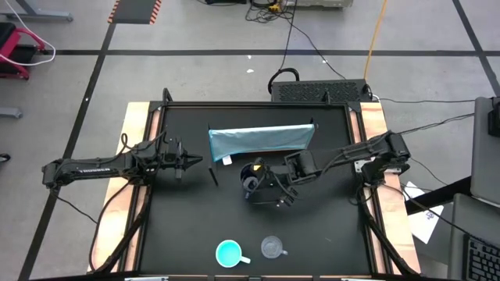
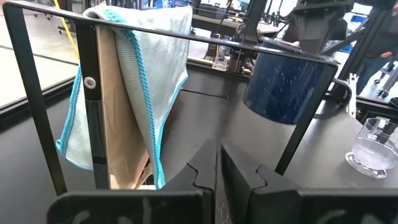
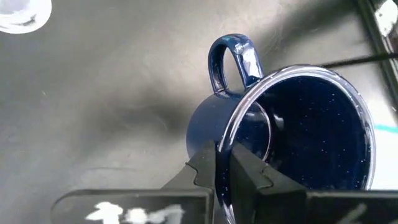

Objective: Stack small to large cups/mugs on shelf
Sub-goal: Move the blue mug to the center of the table

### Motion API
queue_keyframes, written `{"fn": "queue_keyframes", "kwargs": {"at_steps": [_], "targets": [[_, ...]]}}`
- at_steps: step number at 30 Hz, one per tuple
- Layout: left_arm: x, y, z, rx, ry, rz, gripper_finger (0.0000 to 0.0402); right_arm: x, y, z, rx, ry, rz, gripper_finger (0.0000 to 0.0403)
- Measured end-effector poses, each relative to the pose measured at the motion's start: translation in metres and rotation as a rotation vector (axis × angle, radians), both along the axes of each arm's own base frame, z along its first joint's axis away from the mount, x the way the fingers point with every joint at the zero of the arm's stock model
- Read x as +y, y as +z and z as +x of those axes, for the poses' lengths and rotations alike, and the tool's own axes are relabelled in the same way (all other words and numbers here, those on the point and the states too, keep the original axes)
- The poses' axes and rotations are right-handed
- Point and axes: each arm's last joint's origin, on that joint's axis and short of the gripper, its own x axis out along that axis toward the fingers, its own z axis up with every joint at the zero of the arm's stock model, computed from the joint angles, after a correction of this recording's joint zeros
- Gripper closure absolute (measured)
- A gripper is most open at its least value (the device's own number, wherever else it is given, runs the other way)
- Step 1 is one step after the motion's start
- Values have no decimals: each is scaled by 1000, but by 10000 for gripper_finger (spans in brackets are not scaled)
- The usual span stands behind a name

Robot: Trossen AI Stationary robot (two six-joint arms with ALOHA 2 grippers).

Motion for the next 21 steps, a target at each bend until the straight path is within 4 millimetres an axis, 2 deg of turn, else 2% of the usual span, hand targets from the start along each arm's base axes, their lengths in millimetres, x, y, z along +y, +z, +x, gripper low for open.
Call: {"fn": "queue_keyframes", "kwargs": {"at_steps": [14,21], "targets": [[0,0,0,2,-2,18,380,-43,-10,23,-61,-1,-38,393],[0,0,0,4,-5,35,380,-52,-16,31,-77,40,13,393]]}}
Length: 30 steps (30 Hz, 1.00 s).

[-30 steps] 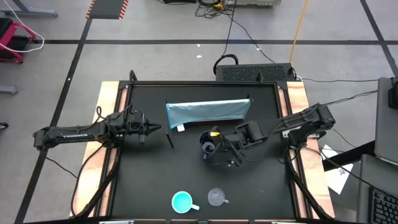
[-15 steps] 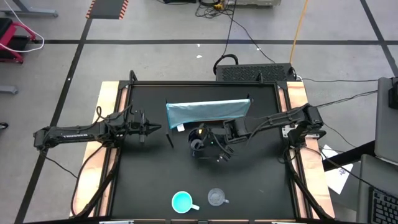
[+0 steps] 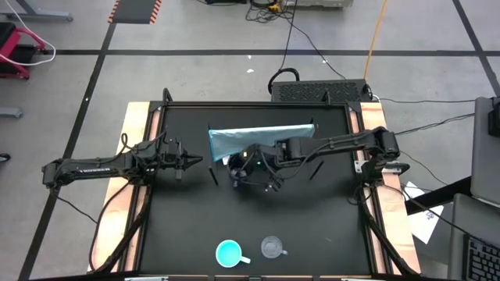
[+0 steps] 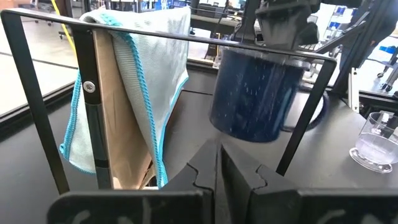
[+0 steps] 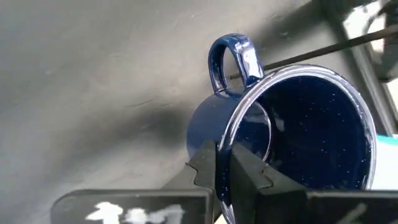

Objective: Stack small to large cups/mugs on shelf
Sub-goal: Move the blue mug to the center of the table

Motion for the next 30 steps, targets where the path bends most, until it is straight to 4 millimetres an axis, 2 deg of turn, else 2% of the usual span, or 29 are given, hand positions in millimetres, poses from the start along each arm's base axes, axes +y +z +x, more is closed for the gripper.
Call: {"fn": "queue_keyframes", "kwargs": {"at_steps": [9,17,30], "targets": [[0,0,0,0,-1,0,380,-11,-12,10,-4,12,34,393],[0,0,0,2,-1,-1,380,-11,-35,16,79,8,55,393],[0,0,0,3,-1,-2,380,-11,-38,20,68,5,56,393]]}}
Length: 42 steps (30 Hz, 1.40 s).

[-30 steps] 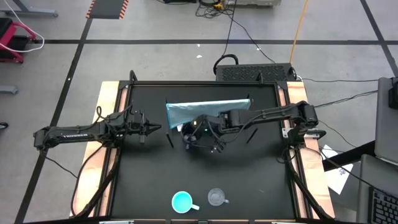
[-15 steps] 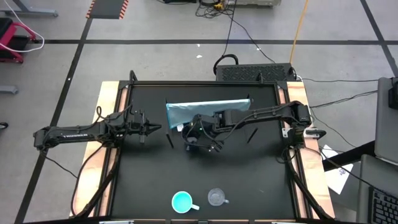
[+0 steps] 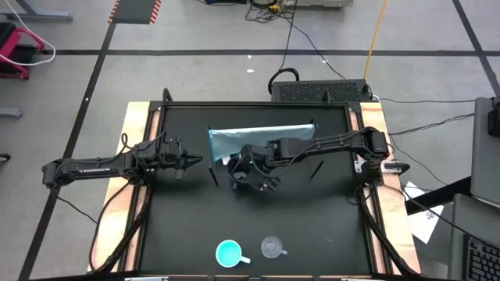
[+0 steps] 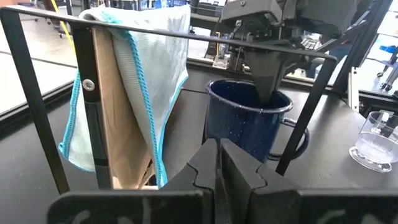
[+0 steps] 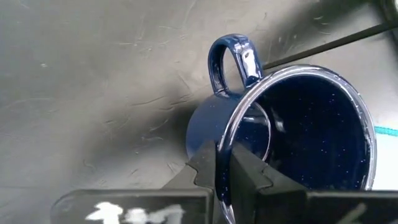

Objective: Stack small to large cups/mugs on shelf
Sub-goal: Move the blue mug to the center of the table

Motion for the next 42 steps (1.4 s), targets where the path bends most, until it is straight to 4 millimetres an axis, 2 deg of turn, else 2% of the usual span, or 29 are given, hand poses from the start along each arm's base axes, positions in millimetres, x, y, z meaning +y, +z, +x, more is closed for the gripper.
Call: {"fn": "queue_keyframes", "kwargs": {"at_steps": [8,25,42], "targets": [[0,0,0,0,0,0,380,-1,-23,8,47,-21,-78,393],[0,-1,0,6,0,-1,380,-2,-22,10,31,-54,-60,393],[0,0,0,5,0,-1,380,-2,-33,11,69,-66,-55,391]]}}
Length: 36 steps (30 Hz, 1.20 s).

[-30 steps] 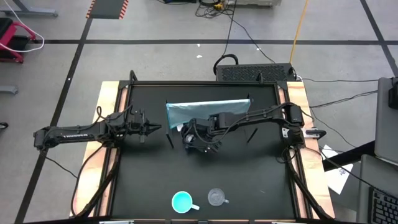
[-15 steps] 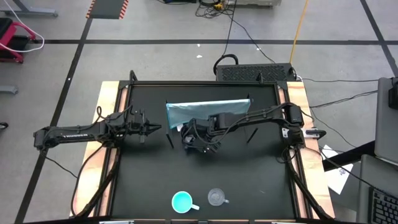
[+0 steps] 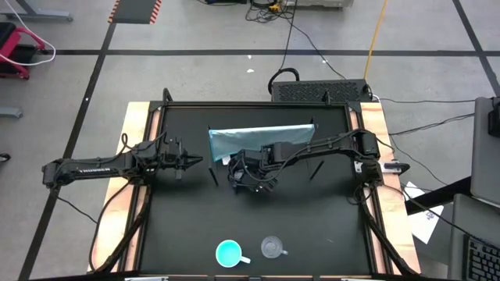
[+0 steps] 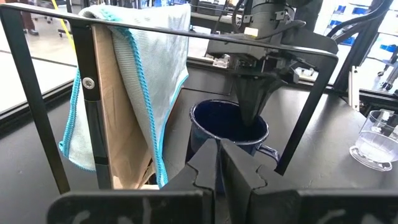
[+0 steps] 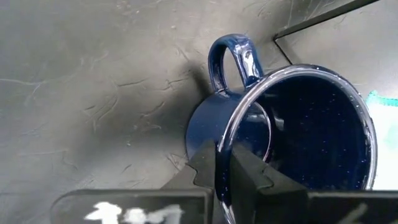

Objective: Stack small to large cups/mugs on shelf
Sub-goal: Move the blue mug to the center of the table

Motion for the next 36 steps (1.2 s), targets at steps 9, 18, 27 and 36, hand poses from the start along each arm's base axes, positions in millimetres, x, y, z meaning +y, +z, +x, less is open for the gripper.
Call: {"fn": "queue_keyframes", "kwargs": {"at_steps": [9,18,27,36], "targets": [[0,0,0,0,0,0,380,0,-5,2,6,-9,7,390],[0,0,0,0,0,0,380,0,-5,3,-1,-13,9,390],[0,0,0,0,0,0,380,0,-5,3,1,-17,34,389],[0,0,0,2,0,0,380,1,-9,3,12,-13,42,365]]}}
